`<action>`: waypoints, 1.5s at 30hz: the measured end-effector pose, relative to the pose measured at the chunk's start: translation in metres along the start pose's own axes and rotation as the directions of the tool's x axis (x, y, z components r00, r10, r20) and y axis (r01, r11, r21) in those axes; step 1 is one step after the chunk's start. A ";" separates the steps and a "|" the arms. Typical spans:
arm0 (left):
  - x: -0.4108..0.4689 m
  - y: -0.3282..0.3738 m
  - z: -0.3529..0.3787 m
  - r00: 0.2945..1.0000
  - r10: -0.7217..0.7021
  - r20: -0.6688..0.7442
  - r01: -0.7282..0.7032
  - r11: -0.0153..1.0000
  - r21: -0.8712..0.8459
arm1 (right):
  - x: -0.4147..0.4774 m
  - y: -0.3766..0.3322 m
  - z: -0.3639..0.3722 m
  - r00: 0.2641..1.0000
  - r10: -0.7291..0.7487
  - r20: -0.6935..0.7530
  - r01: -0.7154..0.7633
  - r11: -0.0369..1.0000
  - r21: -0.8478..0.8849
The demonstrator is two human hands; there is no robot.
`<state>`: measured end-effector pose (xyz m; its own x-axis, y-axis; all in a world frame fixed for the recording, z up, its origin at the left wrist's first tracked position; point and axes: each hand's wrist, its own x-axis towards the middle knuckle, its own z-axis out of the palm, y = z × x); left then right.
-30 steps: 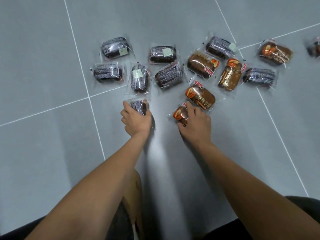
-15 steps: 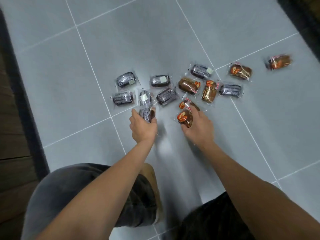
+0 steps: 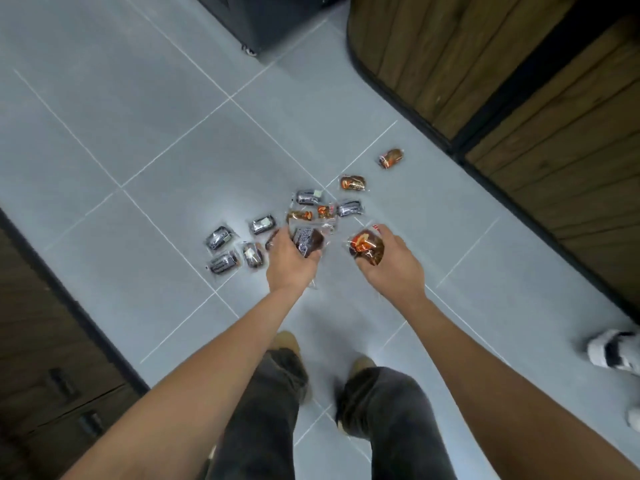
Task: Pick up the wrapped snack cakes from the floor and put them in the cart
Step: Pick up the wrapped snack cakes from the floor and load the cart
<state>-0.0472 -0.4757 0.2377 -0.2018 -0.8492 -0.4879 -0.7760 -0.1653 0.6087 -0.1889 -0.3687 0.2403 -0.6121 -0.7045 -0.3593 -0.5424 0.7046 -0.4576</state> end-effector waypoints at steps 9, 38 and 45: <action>-0.074 0.124 -0.059 0.871 0.385 0.306 -0.391 0.919 -0.044 | -0.105 -0.021 -0.158 0.946 0.267 -0.185 -0.240 0.958 0.158; -0.553 0.166 0.086 0.237 0.546 0.804 -0.679 0.684 -0.264 | -0.610 0.167 -0.242 0.220 0.857 -0.467 -0.076 0.492 0.867; -0.680 0.145 0.155 0.134 0.526 0.840 -0.676 0.669 -0.310 | -0.713 0.250 -0.249 0.138 0.894 -0.427 -0.119 0.443 0.888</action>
<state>-0.1154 0.1554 0.5604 -0.9370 0.2204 -0.2711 -0.1969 0.3076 0.9309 -0.0313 0.3308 0.5841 -0.8149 0.5690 -0.1107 0.3437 0.3203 -0.8828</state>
